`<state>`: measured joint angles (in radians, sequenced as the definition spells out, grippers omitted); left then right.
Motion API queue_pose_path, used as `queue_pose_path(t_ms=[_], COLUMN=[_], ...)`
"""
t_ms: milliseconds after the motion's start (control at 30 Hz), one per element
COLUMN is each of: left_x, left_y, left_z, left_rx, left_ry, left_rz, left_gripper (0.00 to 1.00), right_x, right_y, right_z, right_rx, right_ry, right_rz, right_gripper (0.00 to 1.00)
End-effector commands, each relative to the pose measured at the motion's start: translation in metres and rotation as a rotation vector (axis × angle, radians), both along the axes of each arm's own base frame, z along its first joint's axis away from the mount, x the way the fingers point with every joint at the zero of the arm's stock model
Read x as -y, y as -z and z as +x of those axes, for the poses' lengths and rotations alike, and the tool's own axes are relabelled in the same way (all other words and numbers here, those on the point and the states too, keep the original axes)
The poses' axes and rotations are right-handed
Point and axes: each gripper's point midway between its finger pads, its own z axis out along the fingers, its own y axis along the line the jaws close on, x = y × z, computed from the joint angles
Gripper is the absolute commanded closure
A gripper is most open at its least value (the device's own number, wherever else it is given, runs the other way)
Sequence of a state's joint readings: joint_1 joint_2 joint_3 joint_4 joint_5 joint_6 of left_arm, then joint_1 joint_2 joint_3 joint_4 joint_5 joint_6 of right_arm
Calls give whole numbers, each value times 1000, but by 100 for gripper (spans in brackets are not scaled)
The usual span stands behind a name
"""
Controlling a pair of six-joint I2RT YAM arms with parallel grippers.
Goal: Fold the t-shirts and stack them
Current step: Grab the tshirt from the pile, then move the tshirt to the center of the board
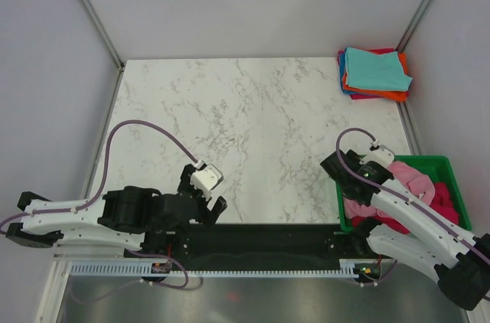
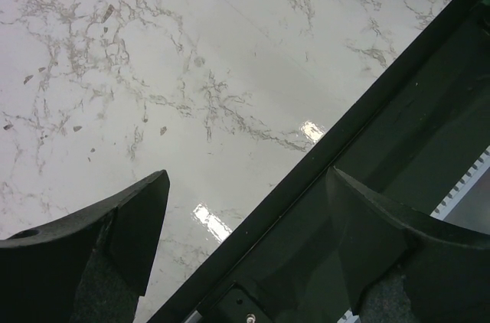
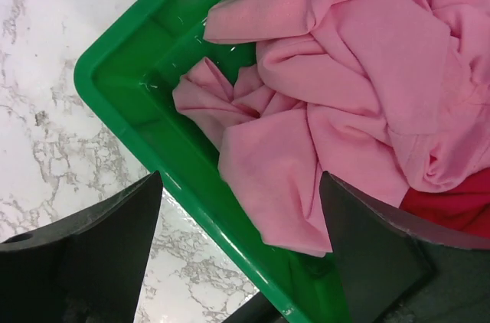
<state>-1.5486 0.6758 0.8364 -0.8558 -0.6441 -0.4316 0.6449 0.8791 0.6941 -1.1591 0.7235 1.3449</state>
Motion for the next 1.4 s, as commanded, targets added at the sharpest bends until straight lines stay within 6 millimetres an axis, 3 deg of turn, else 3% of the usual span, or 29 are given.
queue_pose_path(t_ms=[0,167,300,367,467,500,533,600,700,733,800,833,900,933,967,1000,1033,1100,1133,1167,1200,1233,1300,1333,1367], left_x=[5,3,4,4,3,2,2,2,3,3,3,2,1,0,-1,-2,-2,-3,-4,-5,-5,-7,-8,-9,-10], left_y=[-10,-11,-12,-12,-12,-13,-12,-12,-12,-12,-12,-12,-13,-14,-15,-16,-16,-17,-18,-18,-19,-20,-22,-22,-22], left_z=[1,0,0,0,1,1,1,1,1,1,2,3,4,5,6,6,6,7,8,8,8,9,9,10,9], left_rx=[21,17,17,17,19,20,19,20,21,22,27,28,33,34,38,40,41,44,44,45,44,45,46,45,43], left_ry=[14,17,21,21,17,16,13,14,14,13,9,6,-3,-5,-13,-18,-17,-25,-27,-33,-34,-39,-43,-47,-49], left_rz=[-44,-54,-54,-54,-58,-62,-62,-62,-56,-53,-51,-53,-57,-63,-67,-67,-72,-77,-79,-83,-87,-91,-100,-105,-108], left_gripper=[10,10,10,10,10,10,10,10,10,10,10,10,10,10,10,11,11,11,11,11,11,11,11,11,11], right_x=[-4,3,5,7,8,11,11,12,8,5,-4,-22,-57,-94,-132,-169,-199,-221,-212,-207,-198,-191,-173,-170,-167], right_y=[12,26,43,53,54,51,43,33,-10,-51,-94,-145,-200,-260,-289,-320,-400,-475,-503,-508,-535,-498,-473,-438,-418], right_z=[7,16,22,22,23,23,26,27,45,64,87,117,150,182,192,192,203,185,175,173,171,169,171,173,174], right_rx=[6,-6,-58,-83,-71,-63,-34,-11,66,146,198,290,344,444,456,500,690,919,1015,1035,1162,1092,1068,992,945], right_ry=[38,78,80,90,94,102,105,102,69,44,0,-37,-214,-311,-527,-662,-724,-814,-789,-769,-716,-707,-617,-615,-605], right_rz=[8,-1,-4,-7,-6,-17,-5,-7,-8,-15,-30,-2,5,54,62,75,117,155,191,194,213,185,156,118,94], right_gripper=[10,12,21,32,65,94,100,100,100,100,100,100,100,100,100,100,100,100,100,100,100,100,100,100,100])
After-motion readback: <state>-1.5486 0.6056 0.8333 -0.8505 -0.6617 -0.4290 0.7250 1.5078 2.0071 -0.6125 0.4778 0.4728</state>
